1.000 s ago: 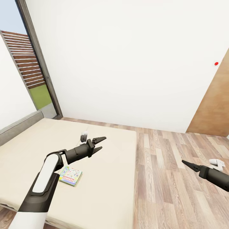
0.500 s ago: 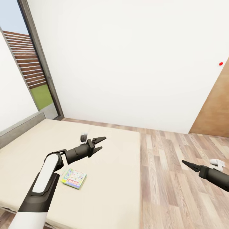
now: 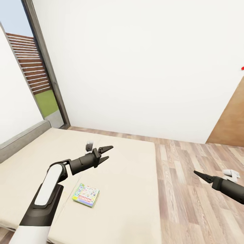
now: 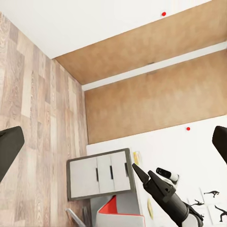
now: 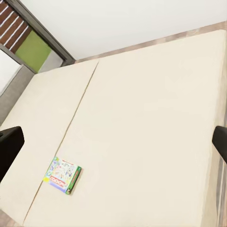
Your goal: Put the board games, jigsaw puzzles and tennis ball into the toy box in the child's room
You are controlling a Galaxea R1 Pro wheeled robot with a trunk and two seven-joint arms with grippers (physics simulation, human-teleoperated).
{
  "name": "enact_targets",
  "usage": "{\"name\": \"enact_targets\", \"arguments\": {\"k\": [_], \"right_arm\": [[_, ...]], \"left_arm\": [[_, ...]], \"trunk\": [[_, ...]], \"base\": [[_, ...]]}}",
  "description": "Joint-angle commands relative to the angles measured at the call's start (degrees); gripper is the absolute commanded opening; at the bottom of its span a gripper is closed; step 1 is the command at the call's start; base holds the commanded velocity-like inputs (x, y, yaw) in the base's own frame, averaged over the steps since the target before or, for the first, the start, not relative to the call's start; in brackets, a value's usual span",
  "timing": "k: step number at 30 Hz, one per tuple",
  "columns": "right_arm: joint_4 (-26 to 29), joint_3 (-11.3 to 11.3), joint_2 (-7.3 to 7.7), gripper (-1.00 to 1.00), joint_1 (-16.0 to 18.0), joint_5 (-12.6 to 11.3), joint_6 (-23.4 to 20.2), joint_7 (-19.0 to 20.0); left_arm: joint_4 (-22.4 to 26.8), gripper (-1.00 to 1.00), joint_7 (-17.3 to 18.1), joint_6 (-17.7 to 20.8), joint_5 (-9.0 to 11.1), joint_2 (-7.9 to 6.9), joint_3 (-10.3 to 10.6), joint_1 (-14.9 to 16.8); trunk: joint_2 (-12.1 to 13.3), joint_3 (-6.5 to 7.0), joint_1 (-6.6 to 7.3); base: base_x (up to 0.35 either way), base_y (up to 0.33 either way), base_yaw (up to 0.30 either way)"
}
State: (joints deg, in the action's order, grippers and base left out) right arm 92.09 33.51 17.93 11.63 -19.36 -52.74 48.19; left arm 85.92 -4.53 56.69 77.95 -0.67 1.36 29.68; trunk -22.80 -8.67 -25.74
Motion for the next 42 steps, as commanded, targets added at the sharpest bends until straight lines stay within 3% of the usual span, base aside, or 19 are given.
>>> {"name": "enact_targets", "arguments": {"k": [1,29,37,42], "right_arm": [[0.02,0.06,0.00,1.00,0.06,0.06,-0.26,0.23],[0.02,0.06,0.00,1.00,0.06,0.08,-0.26,0.23],[-0.04,0.24,-0.03,1.00,0.06,0.07,-0.26,0.20],[-0.15,1.60,-0.06,1.00,0.06,0.07,-0.26,0.17]], "left_arm": [[0.03,1.00,-0.48,0.09,0.53,-0.04,0.05,0.05],[0.03,1.00,-0.48,0.09,0.53,-0.04,0.05,0.04],[0.03,1.00,-0.48,0.09,0.53,-0.04,0.05,0.07],[0.03,1.00,-0.42,0.09,0.56,-0.04,0.05,0.05]], "trunk": [[-0.12,-0.12,-0.04],[-0.12,-0.12,-0.04],[-0.12,-0.12,-0.04],[-0.12,-0.12,-0.04]], "base": [[0.054,0.106,0.000],[0.013,0.033,0.000],[0.001,0.178,0.000],[0.000,0.246,0.000]]}}
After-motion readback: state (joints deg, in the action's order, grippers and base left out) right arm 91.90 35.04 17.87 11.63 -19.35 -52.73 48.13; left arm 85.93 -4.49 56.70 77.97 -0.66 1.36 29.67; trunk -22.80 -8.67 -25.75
